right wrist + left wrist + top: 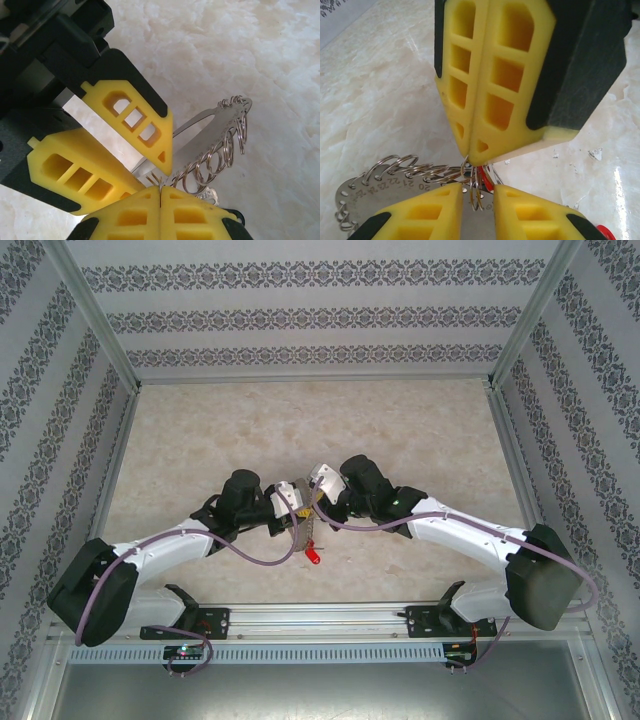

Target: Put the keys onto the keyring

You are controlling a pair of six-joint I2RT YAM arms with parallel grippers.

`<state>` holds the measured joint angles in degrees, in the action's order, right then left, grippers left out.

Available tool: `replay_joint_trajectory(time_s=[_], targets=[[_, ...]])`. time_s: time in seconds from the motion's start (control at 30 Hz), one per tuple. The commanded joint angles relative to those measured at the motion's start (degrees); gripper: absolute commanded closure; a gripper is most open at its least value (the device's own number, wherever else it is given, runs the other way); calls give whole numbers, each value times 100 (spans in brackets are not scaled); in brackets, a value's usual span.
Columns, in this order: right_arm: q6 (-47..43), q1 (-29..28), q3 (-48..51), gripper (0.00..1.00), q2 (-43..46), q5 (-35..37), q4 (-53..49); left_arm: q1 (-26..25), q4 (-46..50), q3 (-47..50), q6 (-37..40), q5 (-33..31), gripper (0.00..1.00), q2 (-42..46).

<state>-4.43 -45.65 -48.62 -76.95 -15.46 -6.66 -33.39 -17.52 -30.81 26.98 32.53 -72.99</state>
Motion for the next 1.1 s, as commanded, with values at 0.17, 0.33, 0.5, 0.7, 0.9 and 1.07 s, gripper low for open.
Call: replay_joint_trajectory(time_s=[0.17,0.33,0.5,0.7,0.9,1.07], targets=[[-63,-83,-165,100,110,-105,85,-89,231,-243,220,15,80,-92],[-76,-87,-159,100,107,-77,81,-90,274,-274,237,-23,88,-98],[-77,-76,-84,100,158,70,68,-89,343,-248,242,-44,98,-19],[7,49,51,100,231,286,9,-90,280,-176,202,-100,100,72],[39,109,146,100,259,320,-33,-89,311,-201,202,-48,96,39],[69,99,157,100,312,124,99,-89,320,-214,202,-62,99,22]])
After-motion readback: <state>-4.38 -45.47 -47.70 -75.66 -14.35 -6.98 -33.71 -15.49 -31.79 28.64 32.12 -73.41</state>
